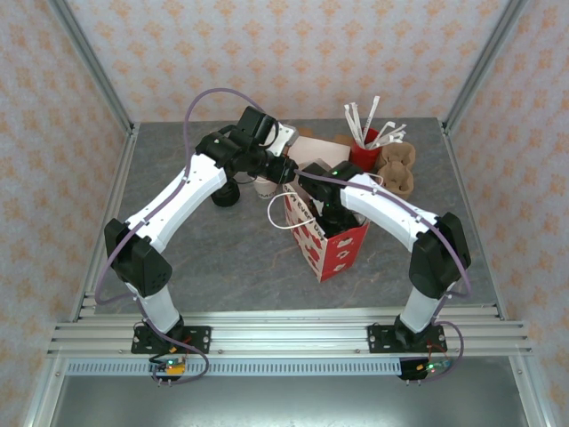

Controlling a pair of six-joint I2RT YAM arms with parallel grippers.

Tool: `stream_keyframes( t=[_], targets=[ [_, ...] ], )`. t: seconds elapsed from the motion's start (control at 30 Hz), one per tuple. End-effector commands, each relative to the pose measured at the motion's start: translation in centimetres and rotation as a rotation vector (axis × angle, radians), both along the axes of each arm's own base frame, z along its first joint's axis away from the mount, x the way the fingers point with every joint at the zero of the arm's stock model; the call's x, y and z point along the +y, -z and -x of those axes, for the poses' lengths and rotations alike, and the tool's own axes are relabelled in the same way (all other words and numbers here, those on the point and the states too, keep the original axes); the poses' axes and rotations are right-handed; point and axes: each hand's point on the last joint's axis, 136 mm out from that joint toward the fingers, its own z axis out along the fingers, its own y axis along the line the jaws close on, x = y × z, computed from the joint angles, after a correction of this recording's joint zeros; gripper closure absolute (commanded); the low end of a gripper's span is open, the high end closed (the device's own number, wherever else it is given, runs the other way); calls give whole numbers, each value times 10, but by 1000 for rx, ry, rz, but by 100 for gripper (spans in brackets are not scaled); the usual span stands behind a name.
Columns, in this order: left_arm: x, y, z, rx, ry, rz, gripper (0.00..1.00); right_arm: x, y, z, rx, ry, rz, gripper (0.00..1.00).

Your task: Pack the takeout coffee

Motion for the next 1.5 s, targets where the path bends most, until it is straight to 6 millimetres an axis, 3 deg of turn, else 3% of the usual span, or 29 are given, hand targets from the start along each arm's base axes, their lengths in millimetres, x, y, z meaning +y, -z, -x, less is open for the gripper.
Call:
stream_keyframes(
  t=[0.0, 0.5, 1.1, 1.27, 1.47],
  targets=[
    [3, -6, 3, -15, -3, -8, 71, -7, 20, -3, 21, -6, 44, 51],
    [4, -4, 4, -13, -2, -10, 71, -8, 38, -5, 44, -4, 63, 52],
    [4, -3, 4, -9, 1, -13, 71, -18, 78, -2, 101, 2, 112, 52],
    [3, -5, 4, -10, -1, -8, 71, -15, 69, -7, 81, -3, 102, 50],
    [4, -8, 4, -15, -2, -4, 71, -6, 35, -15, 18, 2, 34, 36]
  ],
)
